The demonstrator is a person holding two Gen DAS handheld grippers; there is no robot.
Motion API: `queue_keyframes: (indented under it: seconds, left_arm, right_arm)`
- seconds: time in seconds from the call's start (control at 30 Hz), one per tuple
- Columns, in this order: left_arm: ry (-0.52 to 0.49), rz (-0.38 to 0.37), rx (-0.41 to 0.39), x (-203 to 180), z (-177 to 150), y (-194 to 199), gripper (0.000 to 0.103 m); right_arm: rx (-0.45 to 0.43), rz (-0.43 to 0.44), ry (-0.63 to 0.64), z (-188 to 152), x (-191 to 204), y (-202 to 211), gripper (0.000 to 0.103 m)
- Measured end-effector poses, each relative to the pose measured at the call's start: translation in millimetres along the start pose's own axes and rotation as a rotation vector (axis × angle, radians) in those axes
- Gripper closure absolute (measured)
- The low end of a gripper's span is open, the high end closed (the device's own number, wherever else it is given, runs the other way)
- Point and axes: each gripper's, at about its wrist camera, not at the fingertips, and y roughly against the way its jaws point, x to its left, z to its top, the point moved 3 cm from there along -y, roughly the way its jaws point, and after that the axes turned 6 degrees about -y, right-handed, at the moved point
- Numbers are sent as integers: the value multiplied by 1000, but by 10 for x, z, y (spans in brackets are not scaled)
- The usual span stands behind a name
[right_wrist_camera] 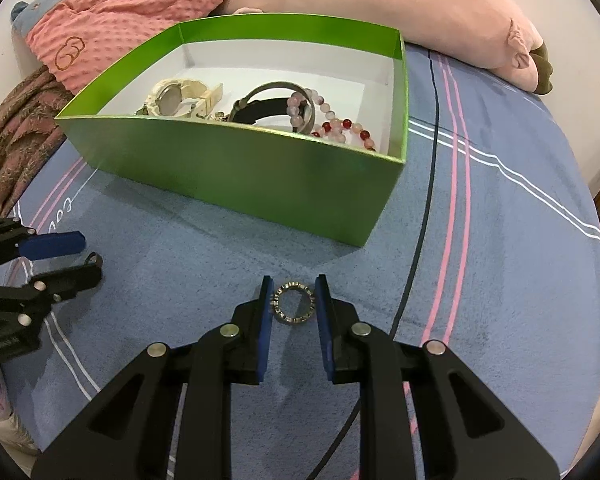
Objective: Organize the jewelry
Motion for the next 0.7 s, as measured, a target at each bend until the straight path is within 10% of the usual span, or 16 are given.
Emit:
queue_keyframes:
  seconds: [0.07, 0.7]
  left_arm:
    - [-22, 26, -3, -34, -1, -1, 83]
    - [85, -4, -21, 196, 164, -6, 84]
  right_arm:
    - [0, 1, 6, -1, 7, -3, 82]
    - [-14, 1, 22, -16, -3, 16, 82]
